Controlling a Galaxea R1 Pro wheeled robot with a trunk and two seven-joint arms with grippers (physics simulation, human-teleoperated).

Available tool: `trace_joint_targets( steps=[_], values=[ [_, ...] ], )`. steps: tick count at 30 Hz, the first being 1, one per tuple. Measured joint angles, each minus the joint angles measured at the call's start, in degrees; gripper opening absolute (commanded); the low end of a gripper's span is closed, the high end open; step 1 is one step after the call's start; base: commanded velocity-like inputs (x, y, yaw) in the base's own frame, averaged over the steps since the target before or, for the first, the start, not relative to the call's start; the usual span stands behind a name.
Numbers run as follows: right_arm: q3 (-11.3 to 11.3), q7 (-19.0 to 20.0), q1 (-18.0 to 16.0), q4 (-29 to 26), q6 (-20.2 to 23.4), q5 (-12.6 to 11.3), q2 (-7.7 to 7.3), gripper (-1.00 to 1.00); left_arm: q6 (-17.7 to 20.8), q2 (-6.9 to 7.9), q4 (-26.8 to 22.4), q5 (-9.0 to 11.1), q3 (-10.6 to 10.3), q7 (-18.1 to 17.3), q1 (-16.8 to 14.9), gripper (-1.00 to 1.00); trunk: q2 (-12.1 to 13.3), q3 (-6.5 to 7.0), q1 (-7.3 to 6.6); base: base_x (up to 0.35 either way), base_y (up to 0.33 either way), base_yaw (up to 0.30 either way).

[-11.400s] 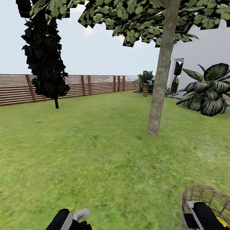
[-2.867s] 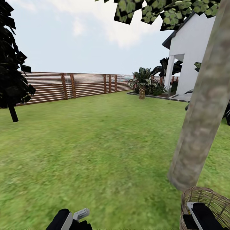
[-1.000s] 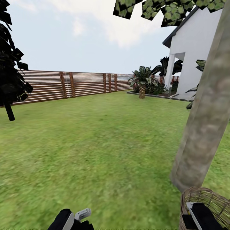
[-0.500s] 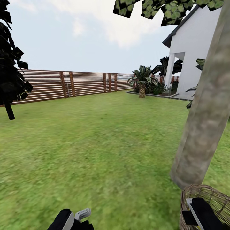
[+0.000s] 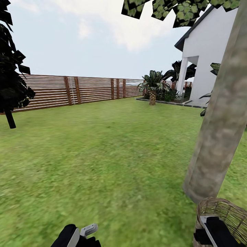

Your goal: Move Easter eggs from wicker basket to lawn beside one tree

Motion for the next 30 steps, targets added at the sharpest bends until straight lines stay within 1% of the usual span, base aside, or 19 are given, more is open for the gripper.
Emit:
trace_joint_targets(
  steps=[6,7,10,30],
  values=[
    [0.0,0.0,0.0,0.0,0.0,0.0,0.0,1.0,0.0,0.0,0.1,0.0,0.0,0.0,0.0,1.0,0.0,0.0,0.0,0.0,0.0,0.0],
    [0.0,0.0,0.0,0.5,0.0,-0.4,0.01,1.0,0.0,0.0,0.1,0.0,0.0,0.0,0.0,1.0,0.4,0.18,-0.21,0.0,0.0,0.0],
    [0.0,0.0,0.0,1.9,0.0,-0.4,0.0,1.0,0.0,0.0,0.1,-0.1,-0.1,0.1,0.0,1.0,1.6,0.7,-0.87,0.0,0.0,0.0],
    [0.0,0.0,0.0,1.9,0.0,-0.3,0.0,1.0,0.0,0.0,0.1,-0.1,0.0,0.1,0.0,1.0,9.6,4.3,-5.26,0.0,0.0,0.0]
  ],
)
